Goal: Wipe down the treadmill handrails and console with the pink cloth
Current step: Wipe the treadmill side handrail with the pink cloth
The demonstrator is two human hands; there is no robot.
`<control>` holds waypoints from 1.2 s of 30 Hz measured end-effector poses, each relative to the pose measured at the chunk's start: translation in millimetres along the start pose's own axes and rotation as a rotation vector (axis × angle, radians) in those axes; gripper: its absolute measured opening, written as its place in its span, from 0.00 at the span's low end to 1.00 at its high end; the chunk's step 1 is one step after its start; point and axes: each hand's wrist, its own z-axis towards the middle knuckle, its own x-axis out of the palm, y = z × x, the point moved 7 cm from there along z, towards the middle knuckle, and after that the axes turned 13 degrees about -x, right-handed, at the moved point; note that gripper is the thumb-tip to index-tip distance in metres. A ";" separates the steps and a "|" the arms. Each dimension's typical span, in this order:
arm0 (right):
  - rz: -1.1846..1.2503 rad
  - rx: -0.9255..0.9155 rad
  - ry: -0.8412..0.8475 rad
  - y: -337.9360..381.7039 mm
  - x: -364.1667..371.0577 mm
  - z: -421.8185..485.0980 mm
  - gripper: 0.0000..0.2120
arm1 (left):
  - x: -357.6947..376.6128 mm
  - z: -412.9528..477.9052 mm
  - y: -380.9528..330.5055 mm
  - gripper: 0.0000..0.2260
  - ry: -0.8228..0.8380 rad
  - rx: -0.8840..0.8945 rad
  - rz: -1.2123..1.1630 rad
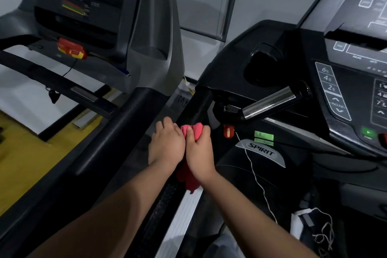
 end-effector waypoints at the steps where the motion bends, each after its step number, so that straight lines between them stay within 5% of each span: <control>1: -0.018 0.005 -0.005 -0.6 -1.4 6.5 0.07 | -0.1 -0.1 0.4 0.11 -0.003 0.000 0.002; 6: -0.002 0.162 -0.089 -8.2 -6.5 39.7 0.09 | -0.5 -2.1 -1.1 0.13 -0.020 0.015 0.022; 13: -0.014 0.067 -0.006 -2.3 -2.5 12.9 0.07 | -1.1 -2.2 -0.4 0.12 0.002 -0.004 0.009; 19: -0.073 0.153 -0.093 -6.6 -7.0 47.1 0.10 | -0.7 -1.5 0.3 0.14 -0.002 -0.004 0.015; 36: 0.231 0.184 -0.068 -44.0 4.9 -12.9 0.07 | -2.4 -2.1 -0.1 0.12 -0.018 0.003 0.010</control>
